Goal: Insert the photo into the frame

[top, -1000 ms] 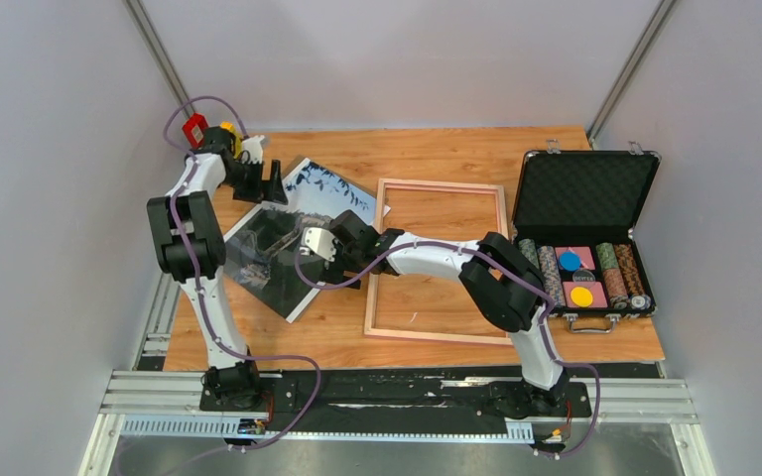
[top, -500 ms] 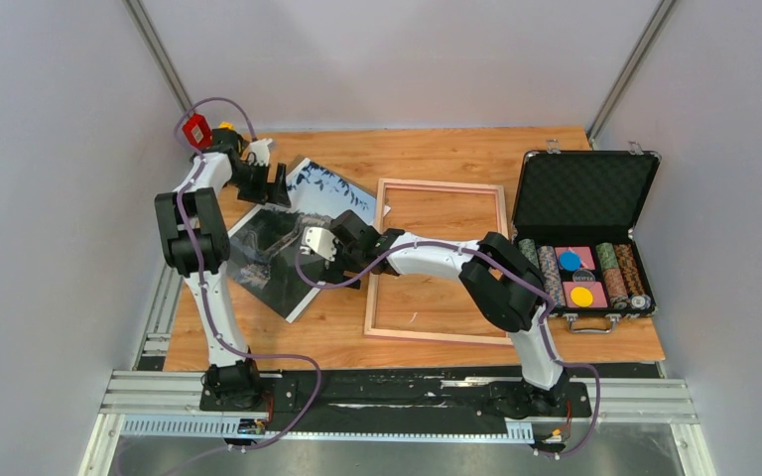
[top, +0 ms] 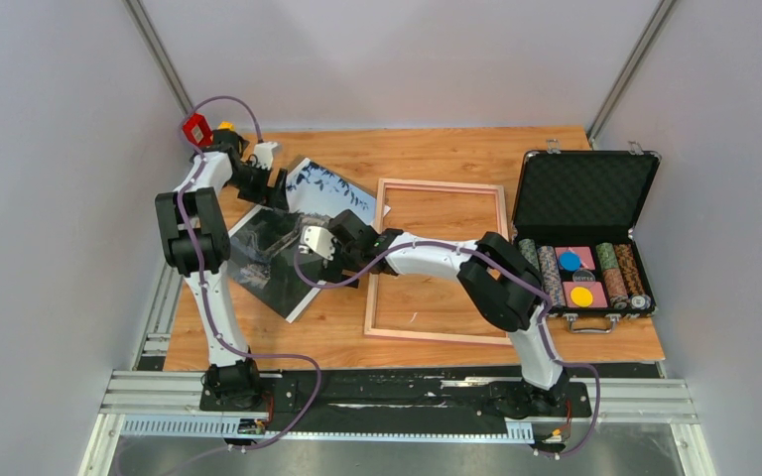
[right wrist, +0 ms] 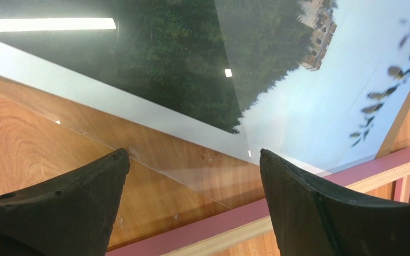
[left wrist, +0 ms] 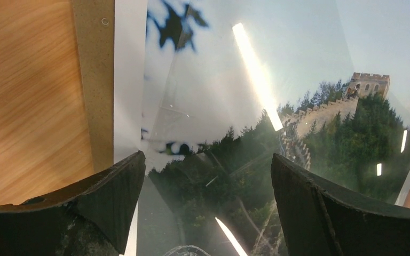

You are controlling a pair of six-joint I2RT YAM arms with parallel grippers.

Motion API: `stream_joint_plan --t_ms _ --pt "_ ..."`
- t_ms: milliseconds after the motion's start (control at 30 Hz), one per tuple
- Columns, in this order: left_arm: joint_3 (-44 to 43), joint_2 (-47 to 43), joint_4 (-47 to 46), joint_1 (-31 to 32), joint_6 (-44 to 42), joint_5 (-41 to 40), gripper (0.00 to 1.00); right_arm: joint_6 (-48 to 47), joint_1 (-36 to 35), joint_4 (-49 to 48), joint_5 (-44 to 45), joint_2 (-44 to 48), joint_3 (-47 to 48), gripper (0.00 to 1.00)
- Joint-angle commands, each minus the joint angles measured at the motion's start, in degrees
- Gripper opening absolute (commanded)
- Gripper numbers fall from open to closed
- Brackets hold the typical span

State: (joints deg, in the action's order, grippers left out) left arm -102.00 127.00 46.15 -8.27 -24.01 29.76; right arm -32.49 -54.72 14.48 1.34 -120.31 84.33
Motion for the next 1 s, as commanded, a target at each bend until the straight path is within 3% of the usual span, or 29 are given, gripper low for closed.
stream_joint_plan --t_ms 0,333,567,967 --pt "1.7 -0.7 4.9 0.3 -3.6 1.2 0.94 -1.1 0.6 0.9 3.9 -4.4 0.8 0.95" --pt "6.4 -3.1 5.7 0.0 -5.2 1.3 0.86 -3.4 1.3 -2.7 5.4 -5.3 1.4 0.95" --pt "8.1 -4.1 6.0 -3.7 -3.4 2.6 0.81 -5.5 2.0 -4.3 6.2 -7.0 3.4 0.95" --pt "16.1 -8.5 3.3 -7.1 -3.5 0.7 0.79 -7.9 3.5 -4.8 7.6 -11.0 8.6 0.95"
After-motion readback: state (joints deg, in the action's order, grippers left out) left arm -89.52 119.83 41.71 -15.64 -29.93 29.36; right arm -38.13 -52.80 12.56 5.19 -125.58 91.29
